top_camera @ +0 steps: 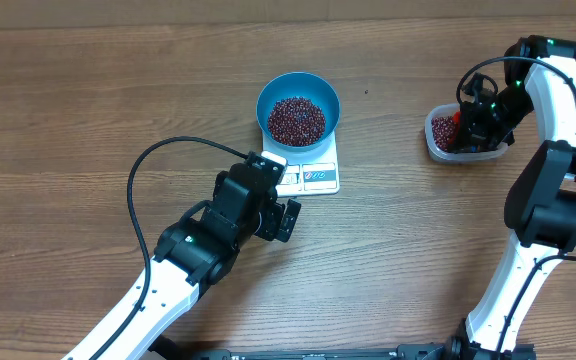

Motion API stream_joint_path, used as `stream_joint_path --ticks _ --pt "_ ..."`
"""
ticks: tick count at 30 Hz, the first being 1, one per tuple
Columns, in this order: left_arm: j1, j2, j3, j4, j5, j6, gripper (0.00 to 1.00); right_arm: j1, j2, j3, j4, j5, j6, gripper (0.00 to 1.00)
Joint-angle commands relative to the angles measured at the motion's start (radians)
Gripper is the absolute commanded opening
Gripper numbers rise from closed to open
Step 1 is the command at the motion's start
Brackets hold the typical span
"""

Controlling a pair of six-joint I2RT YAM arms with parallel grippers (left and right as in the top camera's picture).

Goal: Scoop item into bowl and weigh 150g on scale
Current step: 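Dig the scoop into the red beans with right gripper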

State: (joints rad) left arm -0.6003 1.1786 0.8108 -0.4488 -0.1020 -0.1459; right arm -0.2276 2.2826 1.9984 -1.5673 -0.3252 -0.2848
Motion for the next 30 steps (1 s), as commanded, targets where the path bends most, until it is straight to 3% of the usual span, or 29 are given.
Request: stream_joint_path --ticks 1,25,30 --pt "0.006 0.006 0.005 0.0 -0.012 0.011 1.0 0.014 0.019 0.003 -0.003 -0.07 -0.039 0.04" --pt "0.006 0.006 0.005 0.0 -0.012 0.011 1.0 -0.084 0.019 0.004 -0.051 -0.236 -0.092 0.04" --pt "0.006 0.006 0.005 0.0 -0.012 0.011 1.0 -0.126 0.019 0.003 -0.082 -0.321 -0.183 0.04"
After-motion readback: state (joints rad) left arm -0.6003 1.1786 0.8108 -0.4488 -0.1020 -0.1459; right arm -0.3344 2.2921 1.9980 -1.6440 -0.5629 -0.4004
